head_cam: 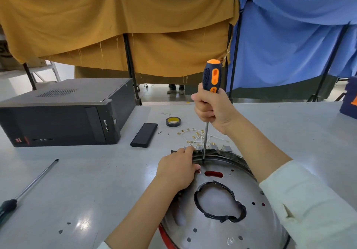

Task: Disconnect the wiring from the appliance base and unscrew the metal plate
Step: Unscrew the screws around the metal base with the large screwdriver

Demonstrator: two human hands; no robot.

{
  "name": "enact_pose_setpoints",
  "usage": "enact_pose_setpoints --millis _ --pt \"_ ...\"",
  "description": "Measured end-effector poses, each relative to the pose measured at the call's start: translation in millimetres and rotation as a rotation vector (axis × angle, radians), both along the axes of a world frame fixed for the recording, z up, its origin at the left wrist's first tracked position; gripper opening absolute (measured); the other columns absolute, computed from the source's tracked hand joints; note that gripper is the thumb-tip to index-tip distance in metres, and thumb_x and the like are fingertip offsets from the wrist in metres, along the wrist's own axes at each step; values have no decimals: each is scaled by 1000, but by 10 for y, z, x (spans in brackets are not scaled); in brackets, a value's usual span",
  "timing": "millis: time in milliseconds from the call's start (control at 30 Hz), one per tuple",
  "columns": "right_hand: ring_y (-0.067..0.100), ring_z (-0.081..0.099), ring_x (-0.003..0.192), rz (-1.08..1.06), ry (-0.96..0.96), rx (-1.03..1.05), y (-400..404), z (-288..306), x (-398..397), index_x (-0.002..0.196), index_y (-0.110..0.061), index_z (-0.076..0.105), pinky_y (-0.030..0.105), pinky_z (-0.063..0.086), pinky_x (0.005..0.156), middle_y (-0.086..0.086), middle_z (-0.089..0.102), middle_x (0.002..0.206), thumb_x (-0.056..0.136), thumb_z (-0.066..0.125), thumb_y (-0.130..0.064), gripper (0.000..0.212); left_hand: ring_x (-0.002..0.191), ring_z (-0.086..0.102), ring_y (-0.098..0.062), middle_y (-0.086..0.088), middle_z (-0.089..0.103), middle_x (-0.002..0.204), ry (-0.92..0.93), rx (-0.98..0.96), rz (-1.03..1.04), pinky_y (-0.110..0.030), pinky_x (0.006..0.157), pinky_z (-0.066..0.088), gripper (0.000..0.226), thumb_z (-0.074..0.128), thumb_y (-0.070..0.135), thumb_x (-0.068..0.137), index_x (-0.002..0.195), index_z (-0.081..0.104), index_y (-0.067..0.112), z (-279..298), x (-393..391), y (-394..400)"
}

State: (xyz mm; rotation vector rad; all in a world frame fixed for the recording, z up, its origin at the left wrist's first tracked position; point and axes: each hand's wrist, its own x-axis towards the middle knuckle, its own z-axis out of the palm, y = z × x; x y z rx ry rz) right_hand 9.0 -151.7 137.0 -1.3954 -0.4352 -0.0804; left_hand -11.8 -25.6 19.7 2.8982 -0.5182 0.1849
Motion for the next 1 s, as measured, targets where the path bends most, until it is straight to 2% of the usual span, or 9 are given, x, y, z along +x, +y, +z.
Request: enact_pose_setpoints --millis 133,267,333,433,567,667,767,867,1000 --pt "10 23 37 -48 -9 3 -41 -61 -11 51 -23 39 16 23 37 -6 29 43 90 50 -3 46 114 53 -22 1 49 131 -3 -2 3 -31 80 40 47 40 46 96 137 31 26 -6 17 5" --pt "12 53 58 -280 -52 -201 -56 33 -35 84 -15 51 24 52 53 0 53 66 87 65 -20 15 113 54 -22 2 50 130 5 -1 6 -30 78 39 47 40 47 95 136 32 26 -9 19 5" --pt "7 58 58 -401 -87 -203 -53 88 -14 94 -17 51 19 53 55 -2 58 72 85 68 -24 20 113 54 -22 2 50 130 9 -3 3 -31 79 40 47 40 47 95 136 32 26 -5 25 3" --pt "8 45 45 -453 -126 -103 26 79 -39 84 -16 47 24 45 48 -3 47 60 89 60 -16 14 113 54 -22 1 50 130 9 -6 10 -32 79 40 46 40 47 96 136 32 26 -1 32 3" --pt "12 24 38 -70 -98 53 -15 1 -56 64 -17 36 21 30 42 -6 29 46 89 52 -1 34 112 54 -22 2 51 128 3 -2 16 -31 77 39 46 40 48 95 135 33 26 -7 22 3" --pt "12 22 39 -38 -100 68 -35 9 -50 63 -18 35 20 29 42 -6 28 46 89 52 0 36 112 54 -22 2 51 128 -1 -2 16 -32 78 40 46 40 48 95 135 33 26 -3 22 -1" --pt "12 28 41 -166 -137 6 -7 -19 -75 71 -16 38 24 36 44 -3 33 51 90 55 -5 27 112 54 -22 2 51 127 2 1 20 -33 80 41 46 40 48 95 135 33 27 -5 22 2" --pt "18 48 52 -489 -222 -141 37 2 -102 80 -20 41 32 48 55 3 46 66 87 65 -19 26 112 54 -22 3 52 127 6 -3 18 -34 83 42 46 39 49 95 135 33 27 -12 15 4" --pt "27 53 69 -668 -192 3 132 18 -103 77 -23 45 45 52 69 2 50 75 81 73 -30 29 113 53 -22 3 51 128 1 -11 13 -35 85 43 46 39 49 95 135 32 27 -14 16 9"
